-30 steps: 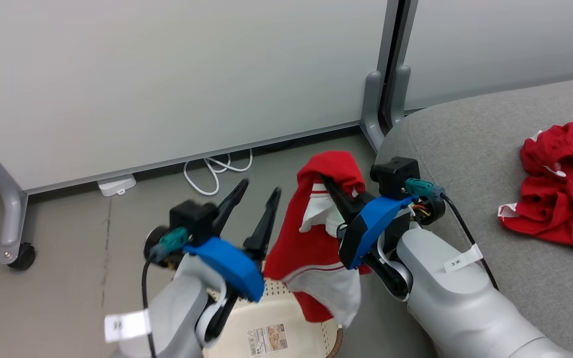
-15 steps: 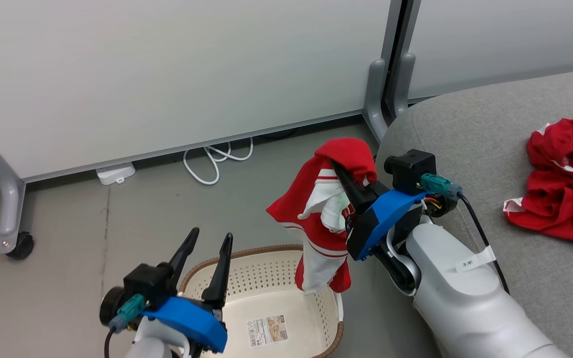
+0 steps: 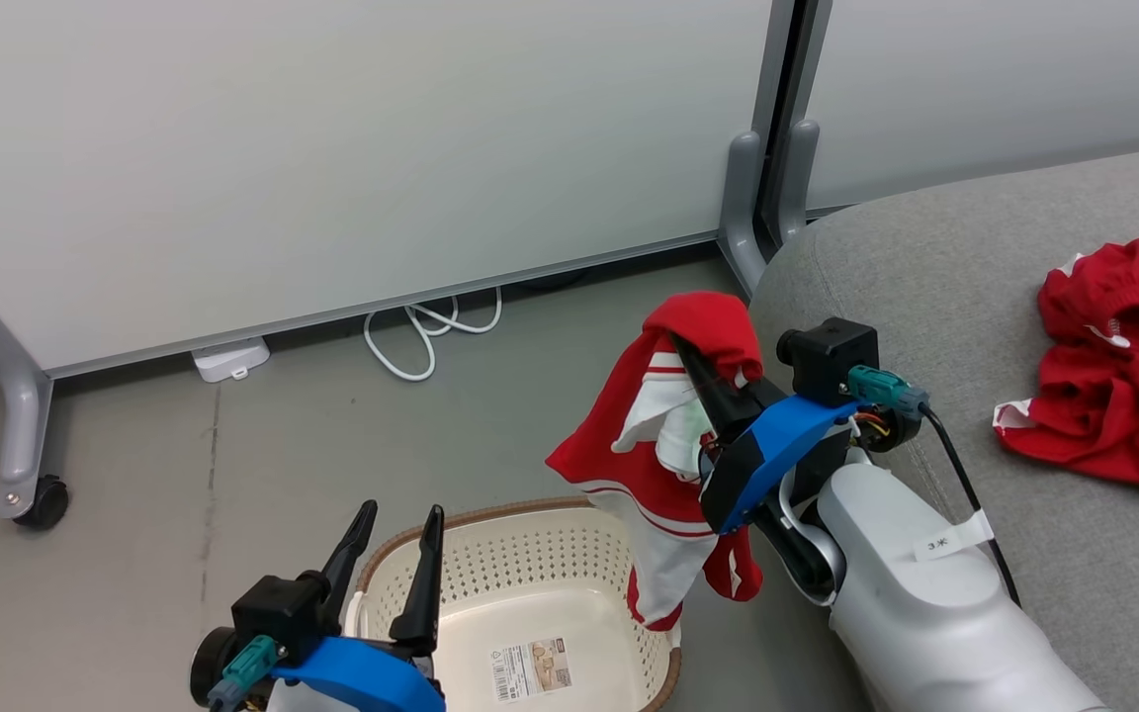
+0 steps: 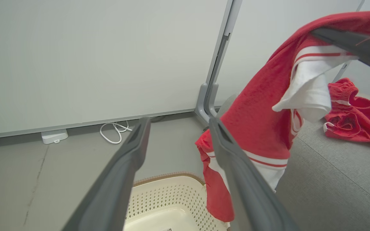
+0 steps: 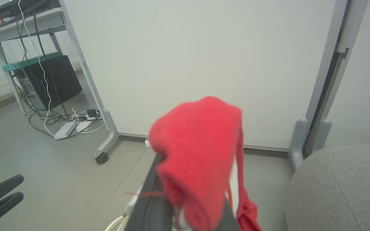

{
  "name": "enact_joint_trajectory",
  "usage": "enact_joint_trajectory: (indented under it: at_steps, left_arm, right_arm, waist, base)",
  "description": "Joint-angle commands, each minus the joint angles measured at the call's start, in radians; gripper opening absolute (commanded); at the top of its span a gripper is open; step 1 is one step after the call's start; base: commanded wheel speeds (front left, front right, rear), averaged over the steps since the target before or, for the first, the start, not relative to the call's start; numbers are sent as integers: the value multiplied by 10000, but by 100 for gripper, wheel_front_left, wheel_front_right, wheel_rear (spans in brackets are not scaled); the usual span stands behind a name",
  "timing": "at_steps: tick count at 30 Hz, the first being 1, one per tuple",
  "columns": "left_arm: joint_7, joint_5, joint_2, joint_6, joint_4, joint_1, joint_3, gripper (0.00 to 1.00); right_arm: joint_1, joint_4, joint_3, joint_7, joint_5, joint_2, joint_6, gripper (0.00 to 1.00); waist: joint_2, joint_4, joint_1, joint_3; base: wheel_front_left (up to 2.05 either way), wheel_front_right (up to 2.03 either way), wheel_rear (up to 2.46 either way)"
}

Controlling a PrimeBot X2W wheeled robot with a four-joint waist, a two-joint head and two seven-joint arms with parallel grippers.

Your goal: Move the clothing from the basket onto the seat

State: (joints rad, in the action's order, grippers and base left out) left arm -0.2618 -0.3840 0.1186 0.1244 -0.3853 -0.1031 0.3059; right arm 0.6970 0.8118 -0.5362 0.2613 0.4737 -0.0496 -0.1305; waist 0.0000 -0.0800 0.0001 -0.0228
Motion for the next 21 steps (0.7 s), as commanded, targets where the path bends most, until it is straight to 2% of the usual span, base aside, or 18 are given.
enact_joint_trajectory:
  at_steps: [1,12,21]
  left_arm:
    - [-46,77,-37,91,77,77,2,100]
    - [-47,81,41,83,161,173,81,100]
    - [-45,184,130,83,233,3,15,100]
  right_arm:
    - [-82,-73,35,52,-62,-16,-5,0]
    - [-236,-178,118,-81,-185,-16,-5,0]
    - [-164,-348,383,-134,-355,-16,-5,0]
  waist:
    - [0,-9,-1,22]
    - [0,-288,-1,55]
    - [0,-1233,-1,-167]
  base:
    - [0,0,0]
    - [0,0,0]
    - [0,0,0]
